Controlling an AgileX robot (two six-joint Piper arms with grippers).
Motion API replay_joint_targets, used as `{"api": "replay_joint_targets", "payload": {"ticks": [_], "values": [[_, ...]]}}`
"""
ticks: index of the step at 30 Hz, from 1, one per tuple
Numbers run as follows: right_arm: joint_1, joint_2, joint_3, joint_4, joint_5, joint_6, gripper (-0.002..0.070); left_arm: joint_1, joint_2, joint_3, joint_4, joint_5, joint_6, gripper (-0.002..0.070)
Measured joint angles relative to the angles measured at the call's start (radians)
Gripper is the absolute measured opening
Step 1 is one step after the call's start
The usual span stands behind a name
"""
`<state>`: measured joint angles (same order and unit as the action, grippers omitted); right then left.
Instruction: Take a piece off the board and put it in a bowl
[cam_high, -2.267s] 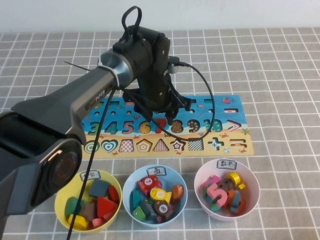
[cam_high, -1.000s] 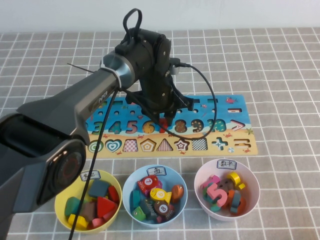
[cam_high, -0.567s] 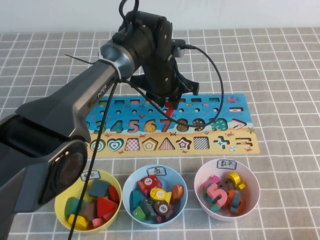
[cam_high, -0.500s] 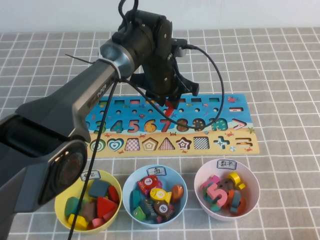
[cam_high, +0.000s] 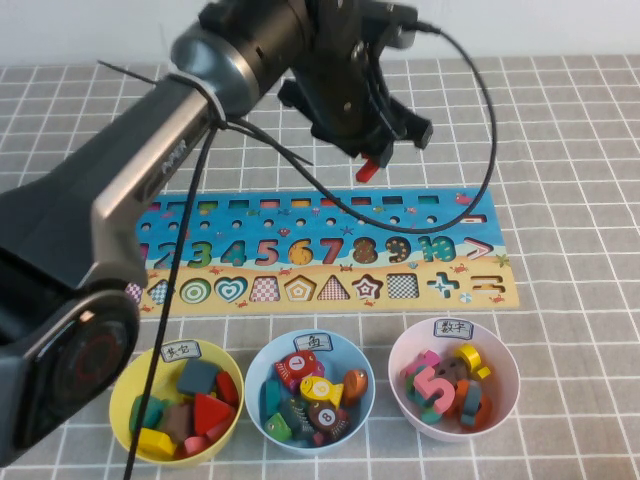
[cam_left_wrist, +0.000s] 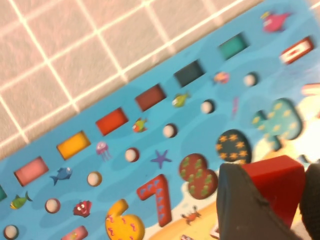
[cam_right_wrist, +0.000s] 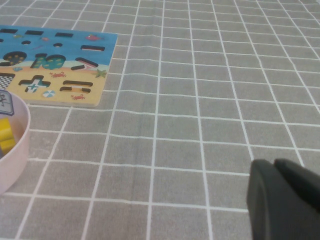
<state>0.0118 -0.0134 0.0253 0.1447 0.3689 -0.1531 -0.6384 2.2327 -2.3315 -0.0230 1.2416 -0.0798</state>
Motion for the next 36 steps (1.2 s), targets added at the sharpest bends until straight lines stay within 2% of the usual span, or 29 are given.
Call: {"api": "replay_joint_targets", "payload": {"ticks": [9,27,33,36], "values": [[0.0,0.0,0.0,0.0,0.0,0.0,-0.0017,-0.053,-0.109,0.024,0.0,0.006,0.03,0.0211],[0.0,0.0,0.0,0.0,0.0,0.0,-0.0017,-0.103,-0.394,0.588,-0.033,0.006,0.069,0.0211],[0.0,0.0,0.0,0.0,0.0,0.0,-0.0017,-0.212,-0.399,0.71,-0.031,-0.007,0.069,0.021],[0.0,0.0,0.0,0.0,0.0,0.0,-0.0017,-0.263,-0.399,0.732,-0.031,-0.072,0.069,0.0211]]}}
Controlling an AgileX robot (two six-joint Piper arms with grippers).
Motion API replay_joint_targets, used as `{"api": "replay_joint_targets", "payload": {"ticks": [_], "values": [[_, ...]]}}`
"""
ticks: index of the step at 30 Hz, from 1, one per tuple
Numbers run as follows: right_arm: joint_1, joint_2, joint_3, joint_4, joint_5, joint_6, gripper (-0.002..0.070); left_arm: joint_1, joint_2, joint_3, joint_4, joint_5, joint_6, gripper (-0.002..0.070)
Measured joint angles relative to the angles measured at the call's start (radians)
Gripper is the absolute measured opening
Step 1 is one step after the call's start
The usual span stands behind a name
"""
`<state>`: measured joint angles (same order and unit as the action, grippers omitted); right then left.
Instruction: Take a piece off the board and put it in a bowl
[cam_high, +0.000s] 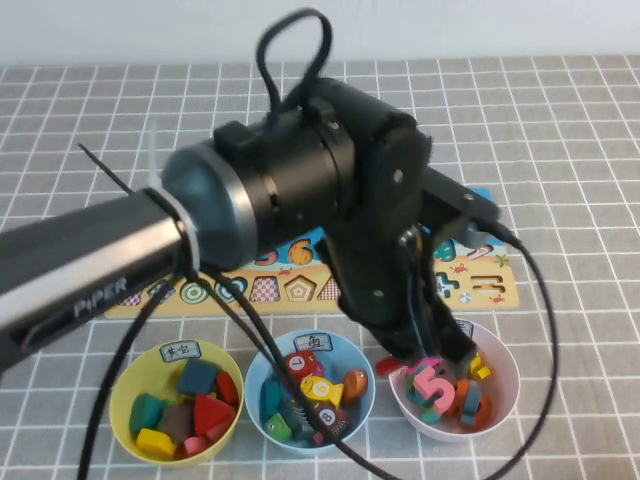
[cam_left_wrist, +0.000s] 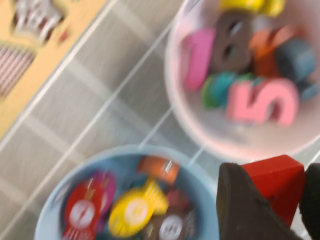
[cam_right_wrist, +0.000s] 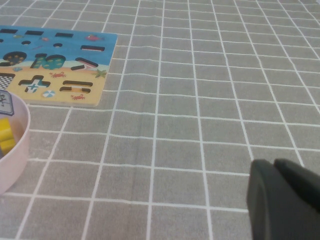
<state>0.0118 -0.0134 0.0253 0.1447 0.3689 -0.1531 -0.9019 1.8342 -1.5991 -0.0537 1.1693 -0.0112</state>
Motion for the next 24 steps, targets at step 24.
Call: {"api": "replay_joint_targets", "payload": {"ticks": [24], "values": [[0.0,0.0,0.0,0.0,0.0,0.0,-0.0017,-0.041,0.0,0.209,-0.054,-0.378,-0.03,0.0211]]}}
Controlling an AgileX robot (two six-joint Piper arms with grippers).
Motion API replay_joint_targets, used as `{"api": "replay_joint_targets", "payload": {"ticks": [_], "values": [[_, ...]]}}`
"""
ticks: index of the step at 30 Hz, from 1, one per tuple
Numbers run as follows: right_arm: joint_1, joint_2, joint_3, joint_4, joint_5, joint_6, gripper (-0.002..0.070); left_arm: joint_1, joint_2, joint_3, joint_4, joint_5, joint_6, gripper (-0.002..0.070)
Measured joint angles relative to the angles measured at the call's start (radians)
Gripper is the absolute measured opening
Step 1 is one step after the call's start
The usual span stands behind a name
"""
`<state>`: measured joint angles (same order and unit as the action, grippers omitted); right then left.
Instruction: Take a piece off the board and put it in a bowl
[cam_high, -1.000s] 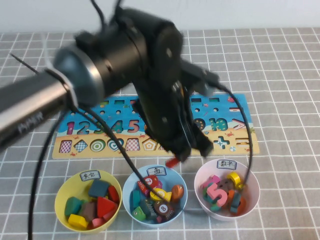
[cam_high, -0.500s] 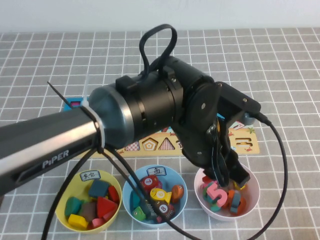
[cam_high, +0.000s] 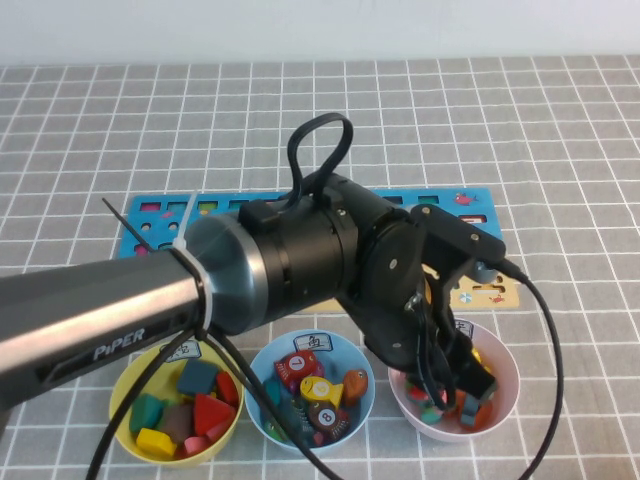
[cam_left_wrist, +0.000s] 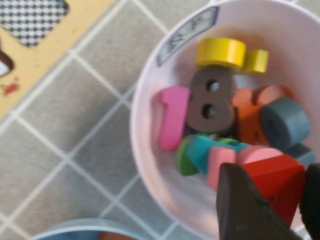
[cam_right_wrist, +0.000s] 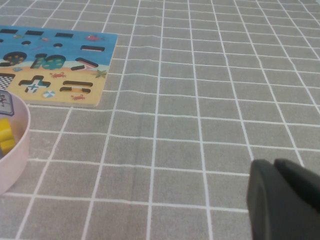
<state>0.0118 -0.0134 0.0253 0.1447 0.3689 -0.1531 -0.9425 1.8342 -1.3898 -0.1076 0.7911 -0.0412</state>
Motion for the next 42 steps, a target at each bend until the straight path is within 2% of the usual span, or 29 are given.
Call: {"api": "replay_joint_targets", "payload": {"ticks": [13,20,27,32,42], "values": [[0.0,0.0,0.0,0.0,0.0,0.0,-0.0017,-0.002,0.002,0.0,-0.065,-0.079,-0.001,0.021],[0.0,0.0,0.0,0.0,0.0,0.0,-0.0017,-0.002,0.022,0.0,-0.088,-0.066,0.253,0.021],[0.0,0.0,0.0,0.0,0.0,0.0,-0.0017,-0.002,0.065,-0.05,-0.103,-0.01,0.352,0.021],[0.0,0.0,0.0,0.0,0.0,0.0,-0.0017,-0.002,0.108,-0.117,-0.104,0.059,0.368,0.021],[0.0,0.0,0.0,0.0,0.0,0.0,-0.0017,-0.002,0.128,-0.137,-0.106,0.083,0.361,0.021]]}}
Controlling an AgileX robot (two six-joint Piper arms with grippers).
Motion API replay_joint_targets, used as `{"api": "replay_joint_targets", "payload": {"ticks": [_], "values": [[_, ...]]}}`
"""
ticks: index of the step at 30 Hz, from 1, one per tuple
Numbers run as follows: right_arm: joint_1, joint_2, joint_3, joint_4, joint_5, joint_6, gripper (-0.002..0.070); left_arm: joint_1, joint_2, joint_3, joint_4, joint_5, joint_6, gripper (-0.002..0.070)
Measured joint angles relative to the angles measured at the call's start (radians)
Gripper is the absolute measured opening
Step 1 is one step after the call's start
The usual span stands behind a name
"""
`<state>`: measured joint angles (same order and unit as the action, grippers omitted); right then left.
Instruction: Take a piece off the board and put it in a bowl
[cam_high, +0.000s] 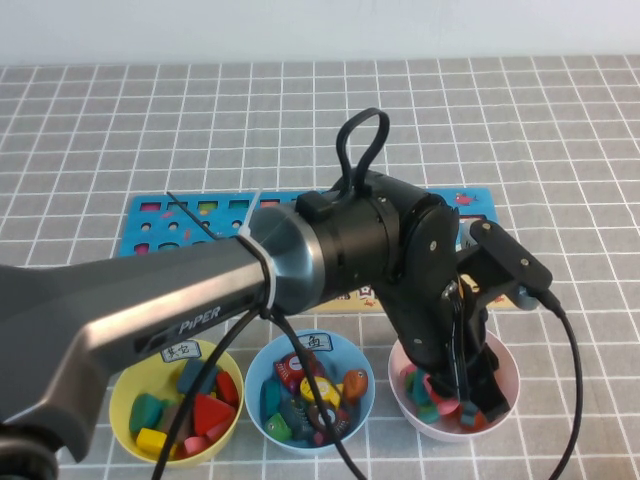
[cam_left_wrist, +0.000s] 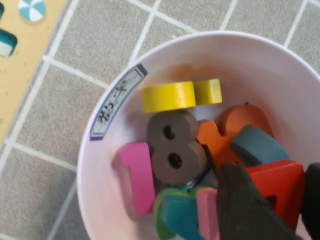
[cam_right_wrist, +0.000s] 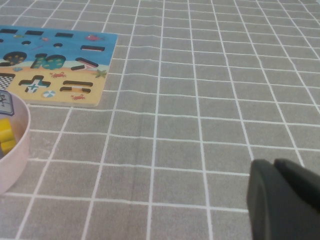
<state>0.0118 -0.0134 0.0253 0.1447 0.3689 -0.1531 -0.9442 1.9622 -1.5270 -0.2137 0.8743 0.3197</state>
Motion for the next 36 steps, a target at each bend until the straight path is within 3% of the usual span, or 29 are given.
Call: {"api": "replay_joint_targets", "payload": {"ticks": [9,15,24,36], "values": [[0.0,0.0,0.0,0.0,0.0,0.0,-0.0017,0.0,0.002,-0.075,0.079,0.038,-0.063,0.021],[0.0,0.0,0.0,0.0,0.0,0.0,-0.0017,0.0,0.022,-0.083,0.105,0.031,0.08,0.021],[0.0,0.0,0.0,0.0,0.0,0.0,-0.0017,0.0,0.036,-0.083,0.11,0.04,0.163,0.0211],[0.0,0.0,0.0,0.0,0.0,0.0,-0.0017,0.003,0.036,-0.083,0.112,0.038,0.165,0.0353]]}}
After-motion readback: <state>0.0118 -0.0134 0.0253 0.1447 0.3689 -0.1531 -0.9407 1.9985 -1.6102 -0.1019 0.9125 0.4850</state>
